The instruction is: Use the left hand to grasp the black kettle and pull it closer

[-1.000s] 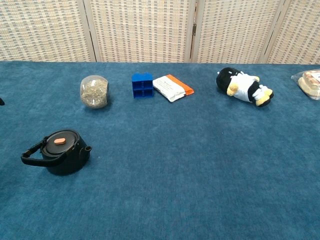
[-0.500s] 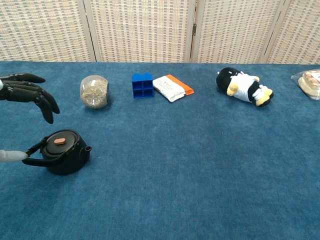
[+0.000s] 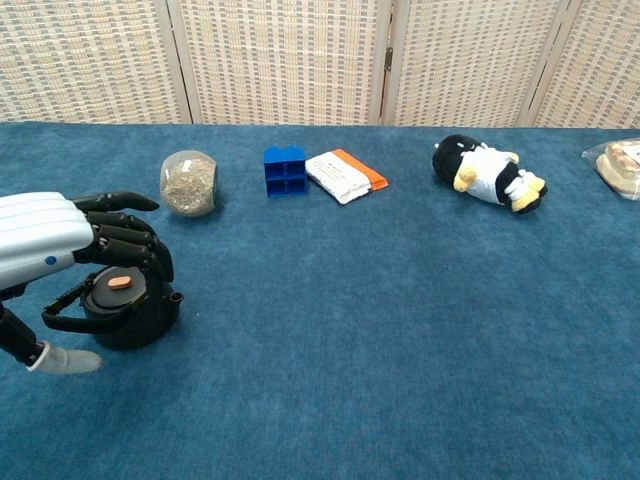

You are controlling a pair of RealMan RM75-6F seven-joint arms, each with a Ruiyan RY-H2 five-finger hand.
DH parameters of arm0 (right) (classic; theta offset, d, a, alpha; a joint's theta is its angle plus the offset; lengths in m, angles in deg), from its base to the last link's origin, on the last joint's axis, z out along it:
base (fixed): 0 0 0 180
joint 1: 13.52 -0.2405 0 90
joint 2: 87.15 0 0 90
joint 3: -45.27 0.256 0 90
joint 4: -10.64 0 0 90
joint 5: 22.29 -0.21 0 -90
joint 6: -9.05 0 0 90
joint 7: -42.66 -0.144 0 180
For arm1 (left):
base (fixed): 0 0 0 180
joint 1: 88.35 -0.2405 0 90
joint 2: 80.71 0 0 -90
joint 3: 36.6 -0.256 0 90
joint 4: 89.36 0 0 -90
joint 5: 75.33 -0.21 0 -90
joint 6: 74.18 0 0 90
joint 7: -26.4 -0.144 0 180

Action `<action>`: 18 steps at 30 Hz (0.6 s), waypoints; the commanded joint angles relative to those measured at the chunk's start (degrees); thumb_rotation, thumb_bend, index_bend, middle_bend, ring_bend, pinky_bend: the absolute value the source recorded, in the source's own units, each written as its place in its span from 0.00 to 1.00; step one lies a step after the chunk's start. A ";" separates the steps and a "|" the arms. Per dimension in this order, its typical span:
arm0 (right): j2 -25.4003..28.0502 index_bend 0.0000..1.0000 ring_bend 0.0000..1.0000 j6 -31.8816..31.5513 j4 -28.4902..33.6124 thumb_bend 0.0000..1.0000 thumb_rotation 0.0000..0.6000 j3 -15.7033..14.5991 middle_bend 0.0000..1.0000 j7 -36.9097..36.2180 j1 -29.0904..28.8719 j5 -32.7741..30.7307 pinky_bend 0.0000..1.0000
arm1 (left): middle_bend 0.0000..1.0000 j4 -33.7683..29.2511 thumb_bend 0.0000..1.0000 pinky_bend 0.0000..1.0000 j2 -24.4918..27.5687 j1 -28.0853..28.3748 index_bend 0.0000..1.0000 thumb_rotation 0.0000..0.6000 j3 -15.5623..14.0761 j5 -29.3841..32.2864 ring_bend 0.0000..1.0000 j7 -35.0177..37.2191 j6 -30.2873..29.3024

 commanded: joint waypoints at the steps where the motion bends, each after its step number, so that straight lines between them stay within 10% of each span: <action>1: 0.01 0.21 0.11 -0.02 -0.03 0.13 1.00 0.01 0.17 -0.07 0.03 -0.02 0.12 | 0.30 0.68 0.15 0.00 -0.85 0.21 0.39 1.00 -0.42 0.70 0.20 -1.46 0.69; 18: -0.01 0.21 0.11 0.15 0.21 0.13 1.00 0.12 0.17 0.03 -0.14 0.20 0.12 | 0.32 4.44 0.15 0.00 -2.25 -0.19 0.40 1.00 -2.24 2.28 0.20 -6.26 0.07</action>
